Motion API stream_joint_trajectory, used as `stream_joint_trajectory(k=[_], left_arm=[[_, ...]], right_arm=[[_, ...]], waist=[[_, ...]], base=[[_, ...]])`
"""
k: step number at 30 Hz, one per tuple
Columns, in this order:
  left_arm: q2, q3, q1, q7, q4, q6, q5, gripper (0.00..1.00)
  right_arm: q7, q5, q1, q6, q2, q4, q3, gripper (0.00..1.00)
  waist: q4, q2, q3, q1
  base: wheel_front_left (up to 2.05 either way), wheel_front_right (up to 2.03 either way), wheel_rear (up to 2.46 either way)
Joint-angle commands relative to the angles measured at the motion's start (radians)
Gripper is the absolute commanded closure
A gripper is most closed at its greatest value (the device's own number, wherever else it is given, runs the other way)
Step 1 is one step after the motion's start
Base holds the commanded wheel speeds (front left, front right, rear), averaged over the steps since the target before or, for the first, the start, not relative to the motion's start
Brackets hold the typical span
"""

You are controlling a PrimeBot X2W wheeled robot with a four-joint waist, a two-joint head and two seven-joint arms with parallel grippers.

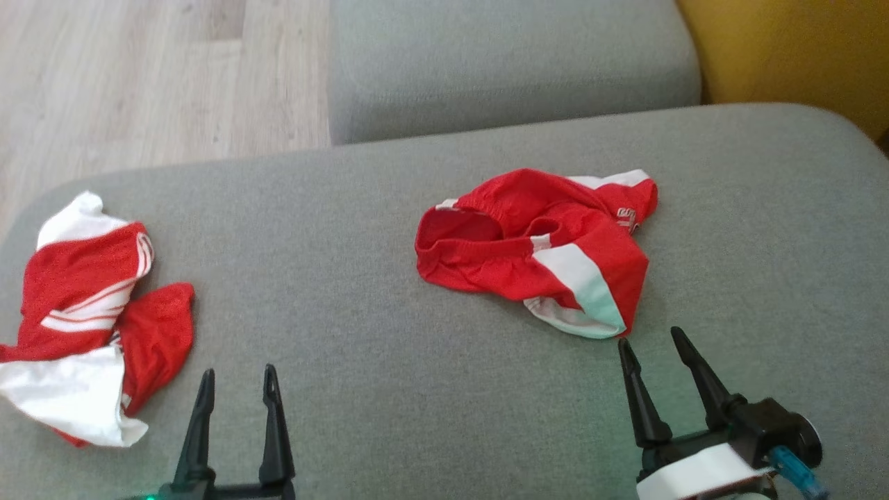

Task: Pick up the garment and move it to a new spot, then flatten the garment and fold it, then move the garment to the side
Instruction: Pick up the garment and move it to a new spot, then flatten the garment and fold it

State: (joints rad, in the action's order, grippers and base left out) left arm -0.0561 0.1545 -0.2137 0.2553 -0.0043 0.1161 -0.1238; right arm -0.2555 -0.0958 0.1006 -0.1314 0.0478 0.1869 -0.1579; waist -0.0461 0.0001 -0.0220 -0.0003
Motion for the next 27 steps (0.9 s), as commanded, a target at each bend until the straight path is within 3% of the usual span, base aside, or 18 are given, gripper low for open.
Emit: stream_joint_trajectory(k=[1,27], left_arm=[[0.006,-0.038,0.031,0.006,-0.034,0.007,0.003,0.0],[0.006,-0.018,-0.015,0.006,-0.006,-0.005,0.044,0.0]], right_arm=[[-0.006,-0.001,-0.029,0.001,0.002,-0.038,-0.02,0.0],[-0.006,-0.012,-0.017,0.001,0.002,-0.036,-0.021,0.0]], waist=[[0.0,-0.0001,-0.011,0.0003],[0.0,-0.0001,-0.027,0.0003]], base=[[0.0,0.0,0.0],[0.0,0.0,0.0]])
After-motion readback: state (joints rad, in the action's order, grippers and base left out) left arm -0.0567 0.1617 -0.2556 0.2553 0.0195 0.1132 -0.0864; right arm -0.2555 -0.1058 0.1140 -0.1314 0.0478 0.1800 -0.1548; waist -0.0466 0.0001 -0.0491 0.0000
